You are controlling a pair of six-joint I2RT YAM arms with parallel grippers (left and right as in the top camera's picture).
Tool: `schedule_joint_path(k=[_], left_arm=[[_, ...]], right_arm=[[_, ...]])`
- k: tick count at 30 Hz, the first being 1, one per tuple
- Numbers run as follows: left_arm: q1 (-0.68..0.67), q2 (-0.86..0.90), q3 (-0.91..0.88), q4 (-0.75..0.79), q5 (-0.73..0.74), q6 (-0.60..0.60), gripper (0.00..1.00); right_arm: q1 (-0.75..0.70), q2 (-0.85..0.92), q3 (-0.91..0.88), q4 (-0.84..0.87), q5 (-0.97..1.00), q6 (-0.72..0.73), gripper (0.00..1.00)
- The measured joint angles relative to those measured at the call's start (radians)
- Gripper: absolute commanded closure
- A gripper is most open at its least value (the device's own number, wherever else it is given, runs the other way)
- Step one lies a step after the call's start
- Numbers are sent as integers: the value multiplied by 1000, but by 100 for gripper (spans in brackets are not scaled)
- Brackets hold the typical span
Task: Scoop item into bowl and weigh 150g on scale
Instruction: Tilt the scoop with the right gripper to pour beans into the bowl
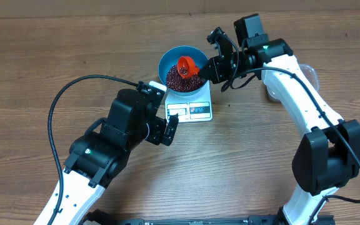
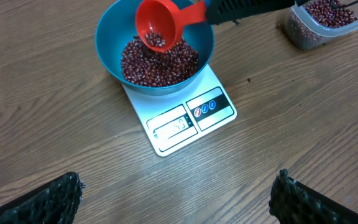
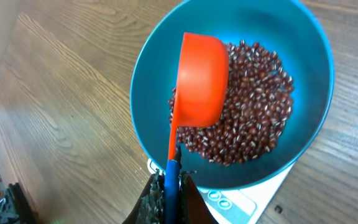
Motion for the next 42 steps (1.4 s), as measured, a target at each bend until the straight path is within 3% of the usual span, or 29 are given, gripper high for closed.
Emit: schedule_joint_path(k=[42], left_arm=[[0, 0, 0, 0, 0, 0, 0]], right_arm=[[1, -1, 5, -24, 86, -11, 96]])
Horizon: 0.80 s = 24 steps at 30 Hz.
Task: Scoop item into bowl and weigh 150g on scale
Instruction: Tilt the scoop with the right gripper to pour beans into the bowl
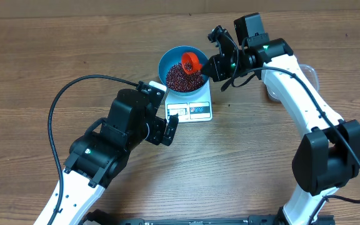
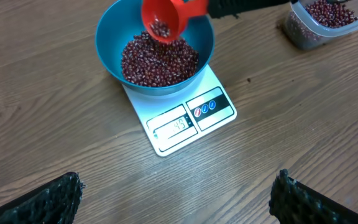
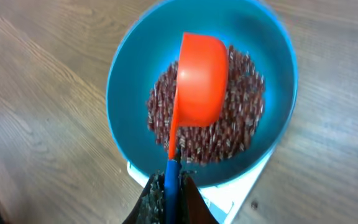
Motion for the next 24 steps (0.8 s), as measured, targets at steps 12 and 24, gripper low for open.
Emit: schedule_joint_path(k=[12, 24], left_arm=[[0, 0, 0, 0, 0, 0, 1], [0, 0, 0, 0, 0, 0, 0]], right_arm=[[4, -2, 6, -21, 95, 0, 96], [67, -7, 70, -78, 180, -24, 96]])
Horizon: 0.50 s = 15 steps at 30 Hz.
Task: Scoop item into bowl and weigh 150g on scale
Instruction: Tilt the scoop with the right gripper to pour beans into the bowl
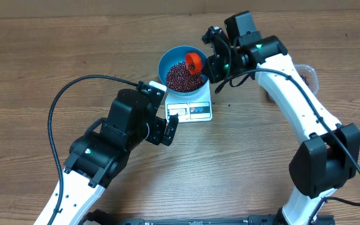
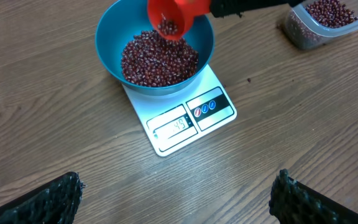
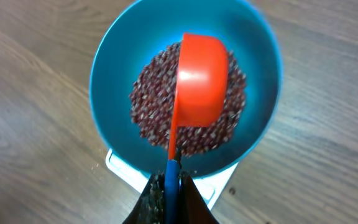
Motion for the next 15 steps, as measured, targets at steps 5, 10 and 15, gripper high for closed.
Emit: schedule_joint_path(k=[5, 10, 15], left_arm=[[0, 0, 0, 0, 0, 0, 0], [0, 0, 0, 0, 0, 0, 1], [0, 0, 0, 0, 0, 0, 0]], right_arm=[[22, -1, 3, -1, 85, -3, 96], [19, -2, 7, -35, 122, 4, 96], [20, -2, 8, -32, 153, 6, 96]])
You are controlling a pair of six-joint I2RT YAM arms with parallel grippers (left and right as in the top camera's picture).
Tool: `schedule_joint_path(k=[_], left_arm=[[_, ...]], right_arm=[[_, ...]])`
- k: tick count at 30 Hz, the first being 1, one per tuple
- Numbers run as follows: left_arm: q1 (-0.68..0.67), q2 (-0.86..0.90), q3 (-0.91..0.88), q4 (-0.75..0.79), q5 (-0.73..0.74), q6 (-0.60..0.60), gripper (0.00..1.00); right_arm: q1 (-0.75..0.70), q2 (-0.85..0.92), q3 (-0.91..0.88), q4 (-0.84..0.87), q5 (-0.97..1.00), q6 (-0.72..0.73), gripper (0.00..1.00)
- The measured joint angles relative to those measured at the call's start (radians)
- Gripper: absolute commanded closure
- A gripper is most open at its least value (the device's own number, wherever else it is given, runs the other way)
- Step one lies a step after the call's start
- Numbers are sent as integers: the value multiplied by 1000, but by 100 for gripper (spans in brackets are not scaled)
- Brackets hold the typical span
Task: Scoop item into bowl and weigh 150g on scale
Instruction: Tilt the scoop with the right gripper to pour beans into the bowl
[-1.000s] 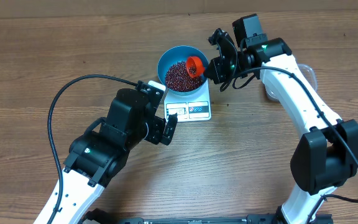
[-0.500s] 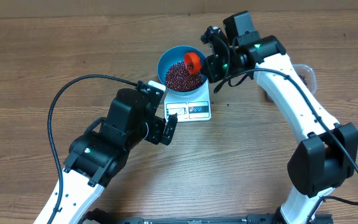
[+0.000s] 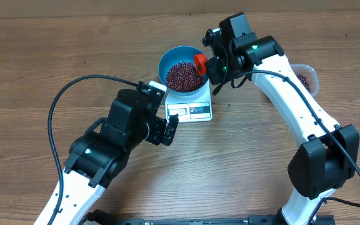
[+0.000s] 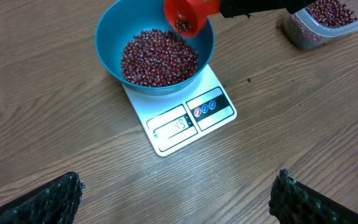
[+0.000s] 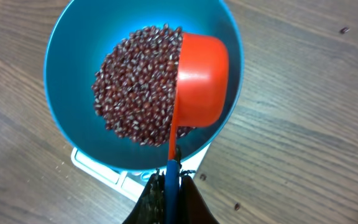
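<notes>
A blue bowl [image 3: 179, 60] heaped with dark red beans [image 4: 159, 57] stands on a white scale [image 4: 182, 121] whose display is lit. My right gripper [image 5: 172, 186] is shut on the blue handle of an orange scoop [image 5: 201, 81]. The scoop [image 4: 188, 15] hangs tilted over the bowl's right rim with some beans still in it. My left gripper [image 4: 179, 193] is open low over bare wood in front of the scale, its fingertips [image 4: 297, 199] wide apart and holding nothing.
A clear plastic tub of red beans [image 4: 319, 17] stands to the right of the scale, also seen behind my right arm [image 3: 305, 76]. A black cable [image 3: 80, 84] loops over the table on the left. A few stray specks lie by the scale.
The scoop has shifted from above the bowl's middle to its right rim, and my right arm has drawn back with it. The left arm and the scale reading look unchanged.
The scoop was first held tilted low over the beans in the bowl's middle. Then it stood higher above the bowl, still tilted. After that it was nearer the right side, and now it sits over the right rim. My left gripper stayed open and still throughout.
</notes>
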Motion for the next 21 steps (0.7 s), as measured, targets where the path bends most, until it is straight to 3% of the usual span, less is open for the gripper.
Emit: schedule_joint_path(k=[21], left_arm=[[0, 0, 0, 0, 0, 0, 0]], right_arm=[[-10, 0, 0, -17, -183, 0, 96]])
